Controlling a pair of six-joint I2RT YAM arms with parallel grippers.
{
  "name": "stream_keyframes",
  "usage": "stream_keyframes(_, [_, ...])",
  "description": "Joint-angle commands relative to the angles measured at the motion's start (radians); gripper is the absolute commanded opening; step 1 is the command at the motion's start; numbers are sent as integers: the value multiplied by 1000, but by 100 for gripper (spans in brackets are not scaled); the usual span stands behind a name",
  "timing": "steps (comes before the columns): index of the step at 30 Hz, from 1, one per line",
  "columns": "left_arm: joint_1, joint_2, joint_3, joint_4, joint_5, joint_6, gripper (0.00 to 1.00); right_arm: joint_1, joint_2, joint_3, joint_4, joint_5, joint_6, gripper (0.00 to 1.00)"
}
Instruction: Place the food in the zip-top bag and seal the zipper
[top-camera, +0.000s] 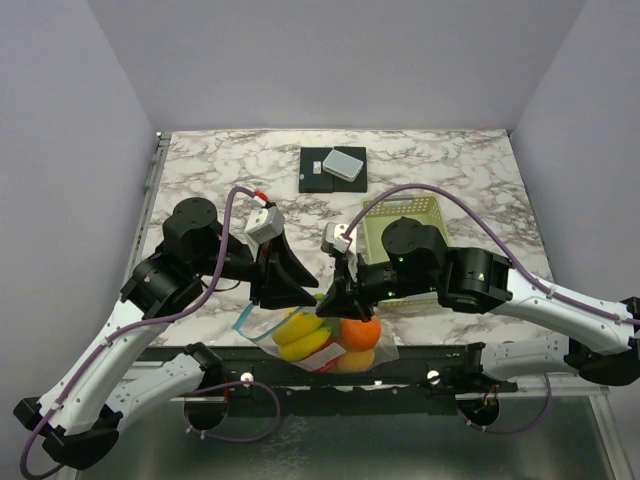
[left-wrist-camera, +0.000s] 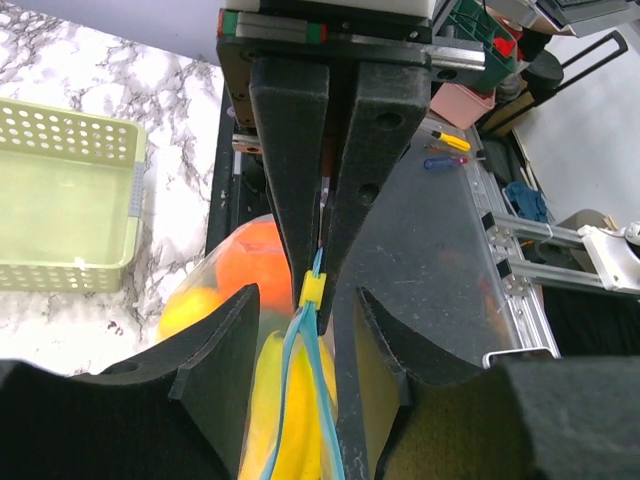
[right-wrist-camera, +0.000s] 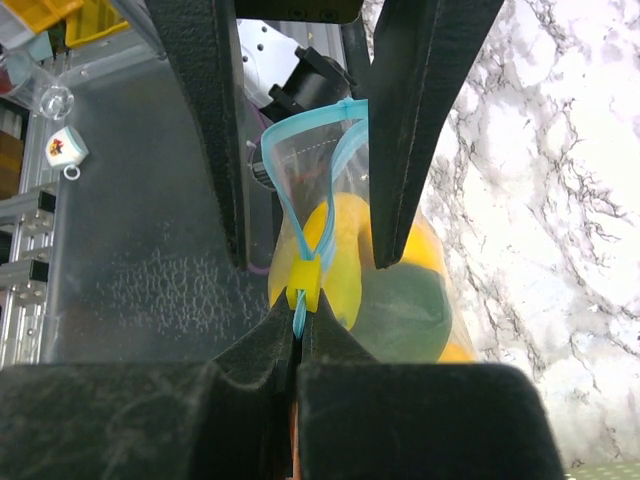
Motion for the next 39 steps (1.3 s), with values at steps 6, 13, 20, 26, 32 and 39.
stream_keyframes(6, [0,-11,0,24,46,21,38,8,33,57,13,-25,47,1])
stream_keyframes(13, [-1,-28,-25,26,38,12,32,8,26,52,24,-15,61,1])
stream_keyframes(20, [-1,-28,-32,24,35,7,29,8,27,55,27,-1,68,1])
stream_keyframes(26, [-2,-24,-33,25,42,9,24,7,29,58,28,7,72,1])
stream_keyframes(32, [-1,-22,-39,24,44,6,23,8,23,56,35,16,77,1])
stream_keyframes(39, [-1,-16,-44,25,30,0,25,8,25,58,37,18,76,1])
